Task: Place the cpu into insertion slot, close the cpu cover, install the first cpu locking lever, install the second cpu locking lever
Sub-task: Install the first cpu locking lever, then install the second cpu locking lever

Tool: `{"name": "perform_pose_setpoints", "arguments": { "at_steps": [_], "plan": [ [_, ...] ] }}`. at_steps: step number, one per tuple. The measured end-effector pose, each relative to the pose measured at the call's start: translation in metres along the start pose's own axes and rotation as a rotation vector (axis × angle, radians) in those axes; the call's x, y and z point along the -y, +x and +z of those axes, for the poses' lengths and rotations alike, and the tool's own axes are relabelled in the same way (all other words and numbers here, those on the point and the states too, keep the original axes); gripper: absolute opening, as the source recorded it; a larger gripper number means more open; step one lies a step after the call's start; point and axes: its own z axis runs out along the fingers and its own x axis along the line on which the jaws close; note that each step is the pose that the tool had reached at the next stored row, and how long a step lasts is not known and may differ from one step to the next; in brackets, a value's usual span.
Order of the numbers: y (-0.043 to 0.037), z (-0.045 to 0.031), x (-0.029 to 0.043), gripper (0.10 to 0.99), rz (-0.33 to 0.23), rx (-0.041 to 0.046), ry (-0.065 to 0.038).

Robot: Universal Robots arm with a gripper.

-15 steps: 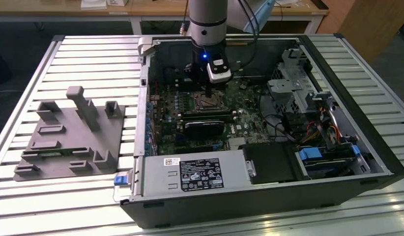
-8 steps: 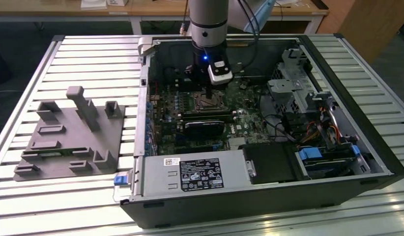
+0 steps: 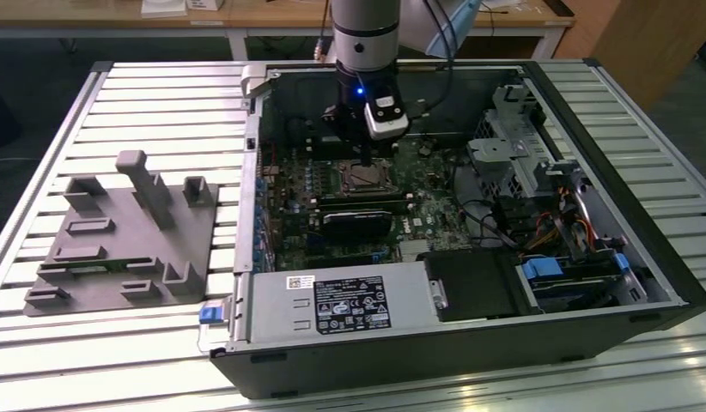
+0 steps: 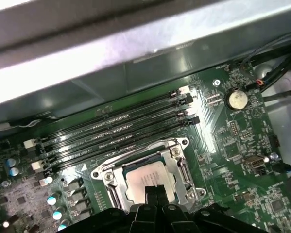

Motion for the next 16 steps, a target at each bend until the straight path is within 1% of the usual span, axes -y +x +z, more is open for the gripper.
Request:
{"name": "perform_pose_setpoints", "arguments": {
  "at_steps": [3, 5, 12, 16],
  "plan": [
    [-0.0001, -0.0009, -0.0001, 0.106, 0.0, 0.0, 0.0],
    [-0.0001, -0.0009, 0.0, 0.106, 0.001, -0.0024, -0.007],
    [-0.0001, -0.0009, 0.0001, 0.106, 0.001, -0.003, -0.008],
    [-0.0008, -0.0009, 0.0021, 0.106, 0.001, -0.003, -0.008]
  ]
}}
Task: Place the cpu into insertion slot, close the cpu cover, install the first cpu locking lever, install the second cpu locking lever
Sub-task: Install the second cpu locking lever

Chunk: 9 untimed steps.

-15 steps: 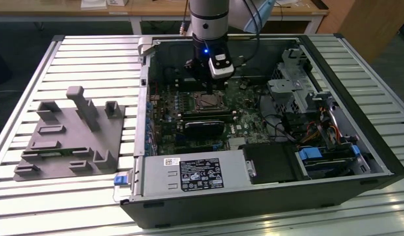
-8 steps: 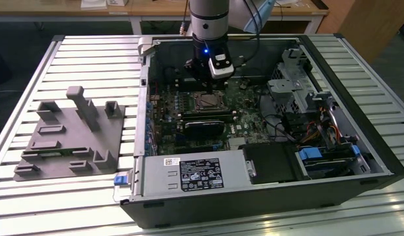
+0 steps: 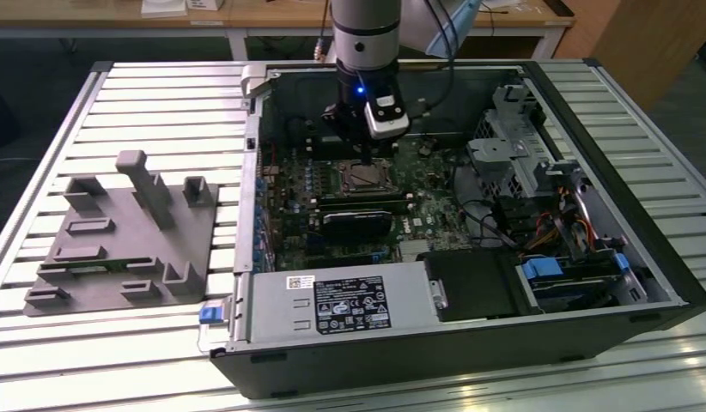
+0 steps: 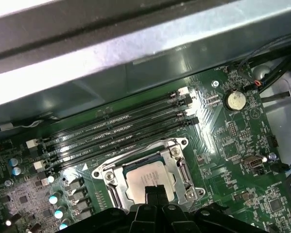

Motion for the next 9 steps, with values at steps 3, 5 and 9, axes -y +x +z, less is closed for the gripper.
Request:
{"name": "perform_pose_setpoints", "arguments": {
  "at_steps": [3, 5, 9],
  "plan": [
    [-0.0015, 0.0, 0.0039, 0.106, 0.0, 0.0, 0.0],
    [-0.0026, 0.0001, 0.0066, 0.106, 0.0, 0.0, 0.0],
    [-0.0054, 0.0001, 0.0128, 0.106, 0.0, 0.0, 0.0]
  ]
}}
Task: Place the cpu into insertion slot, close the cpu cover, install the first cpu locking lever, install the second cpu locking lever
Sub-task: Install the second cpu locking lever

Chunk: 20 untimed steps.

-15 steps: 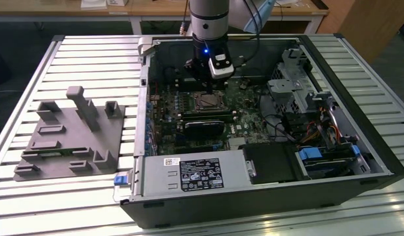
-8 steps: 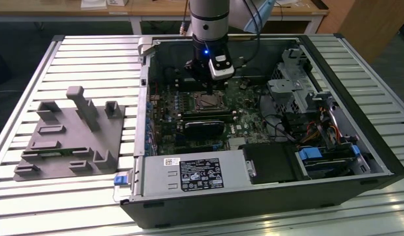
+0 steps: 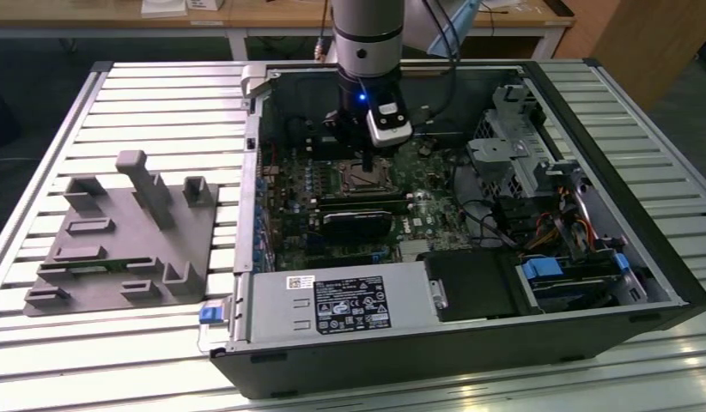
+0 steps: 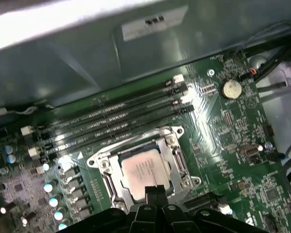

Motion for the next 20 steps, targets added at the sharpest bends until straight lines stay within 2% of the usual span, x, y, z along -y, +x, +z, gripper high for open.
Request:
{"name": "perform_pose_setpoints", "arguments": {
  "at_steps": [12, 20],
  "plan": [
    [-0.0114, 0.0006, 0.0144, 0.106, 0.0, -0.0007, 0.0],
    [-0.0143, 0.001, 0.0215, 0.106, -0.009, -0.0022, -0.004]
  ]
}}
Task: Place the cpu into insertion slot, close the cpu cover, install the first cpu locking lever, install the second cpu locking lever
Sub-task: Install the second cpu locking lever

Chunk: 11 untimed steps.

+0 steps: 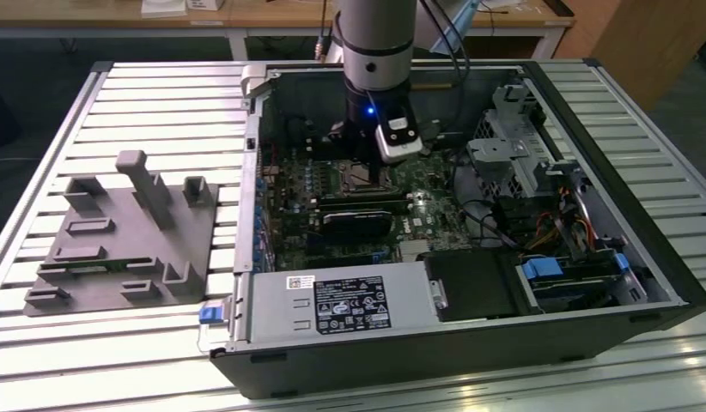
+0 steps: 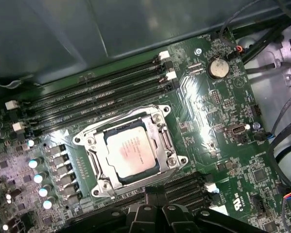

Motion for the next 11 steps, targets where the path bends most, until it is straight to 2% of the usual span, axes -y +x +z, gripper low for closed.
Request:
{"name": "perform_pose_setpoints", "arguments": {
  "at_steps": [6, 11],
  "plan": [
    [-0.0013, 0.0005, 0.0041, 0.106, -0.025, -0.0007, -0.002],
    [-0.001, 0.0013, 0.0048, 0.106, -0.088, -0.0022, -0.007]
  ]
}}
